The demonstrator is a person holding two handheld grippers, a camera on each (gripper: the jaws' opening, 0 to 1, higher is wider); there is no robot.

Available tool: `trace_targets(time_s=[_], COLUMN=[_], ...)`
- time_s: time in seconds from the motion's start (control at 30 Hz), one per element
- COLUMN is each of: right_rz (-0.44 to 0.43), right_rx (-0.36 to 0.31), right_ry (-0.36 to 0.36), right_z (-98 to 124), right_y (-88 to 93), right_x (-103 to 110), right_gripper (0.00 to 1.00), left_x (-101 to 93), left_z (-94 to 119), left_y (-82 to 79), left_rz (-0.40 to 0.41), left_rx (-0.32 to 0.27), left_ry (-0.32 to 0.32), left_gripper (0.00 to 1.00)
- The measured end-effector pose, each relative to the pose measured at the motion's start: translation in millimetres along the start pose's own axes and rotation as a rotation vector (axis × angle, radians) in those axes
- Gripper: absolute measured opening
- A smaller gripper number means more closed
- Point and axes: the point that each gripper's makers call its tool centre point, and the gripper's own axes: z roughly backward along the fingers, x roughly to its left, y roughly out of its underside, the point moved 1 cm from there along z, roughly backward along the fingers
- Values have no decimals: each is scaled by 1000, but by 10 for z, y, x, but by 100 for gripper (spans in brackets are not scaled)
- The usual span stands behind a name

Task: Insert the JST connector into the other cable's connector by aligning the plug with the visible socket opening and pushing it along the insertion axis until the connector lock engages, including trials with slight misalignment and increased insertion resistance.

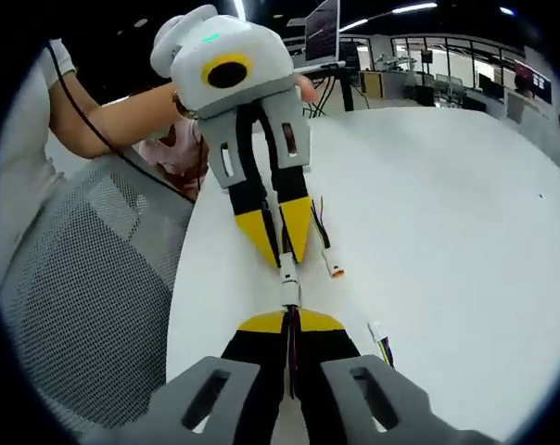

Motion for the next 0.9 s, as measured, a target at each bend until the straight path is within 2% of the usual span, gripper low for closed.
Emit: trace_targets(time_s=[0.3, 0.57, 0.9], right_rz=[16, 40, 18], right_rx=[28, 61, 58], right_ry=[-25, -36, -22], right_z=[-24, -54, -52], right_y=[35, 77, 75], right_x=[51, 89, 65], right_gripper=[0, 0, 0], left_x=[-60, -72, -82], left_z=[-84, -128, -114], left_y=[-34, 3, 23], left_rz=[-39, -82, -76], left_rx=[18, 51, 51], left_ry=[28, 34, 33], left_gripper=[0, 0, 0])
